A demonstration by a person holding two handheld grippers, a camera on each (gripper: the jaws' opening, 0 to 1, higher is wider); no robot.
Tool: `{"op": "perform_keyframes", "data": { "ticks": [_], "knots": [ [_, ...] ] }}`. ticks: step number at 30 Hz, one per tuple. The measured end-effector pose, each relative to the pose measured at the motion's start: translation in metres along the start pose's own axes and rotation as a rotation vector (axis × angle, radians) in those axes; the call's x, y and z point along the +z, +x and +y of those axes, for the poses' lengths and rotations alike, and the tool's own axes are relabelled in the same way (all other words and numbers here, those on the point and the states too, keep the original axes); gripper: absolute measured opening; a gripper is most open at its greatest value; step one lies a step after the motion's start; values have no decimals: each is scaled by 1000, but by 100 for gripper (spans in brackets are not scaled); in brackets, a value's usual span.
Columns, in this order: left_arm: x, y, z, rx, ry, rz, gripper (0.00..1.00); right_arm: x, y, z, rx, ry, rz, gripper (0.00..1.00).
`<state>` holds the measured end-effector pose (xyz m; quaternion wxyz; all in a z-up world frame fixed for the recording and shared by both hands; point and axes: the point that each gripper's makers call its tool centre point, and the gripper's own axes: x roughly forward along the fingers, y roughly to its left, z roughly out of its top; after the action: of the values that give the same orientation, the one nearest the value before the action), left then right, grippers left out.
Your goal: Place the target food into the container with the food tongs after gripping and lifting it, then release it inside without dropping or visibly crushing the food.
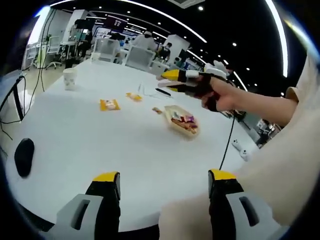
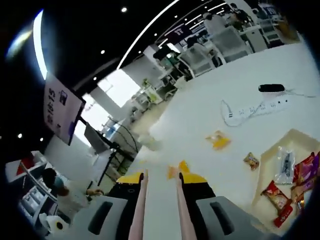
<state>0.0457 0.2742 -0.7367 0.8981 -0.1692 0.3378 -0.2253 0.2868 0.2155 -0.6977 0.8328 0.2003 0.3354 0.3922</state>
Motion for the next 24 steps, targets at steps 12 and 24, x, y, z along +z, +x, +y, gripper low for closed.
{"op": "perform_keyframes", "data": {
  "ticks": [12,24],
  "knots": [
    [0,-3,17,15,-30,2,71,-18,29,29,-17,-323,144,28],
    [3,-8,31,38,-62,-6,71,-29,62,33,-1,-603,252,29]
  ]
}}
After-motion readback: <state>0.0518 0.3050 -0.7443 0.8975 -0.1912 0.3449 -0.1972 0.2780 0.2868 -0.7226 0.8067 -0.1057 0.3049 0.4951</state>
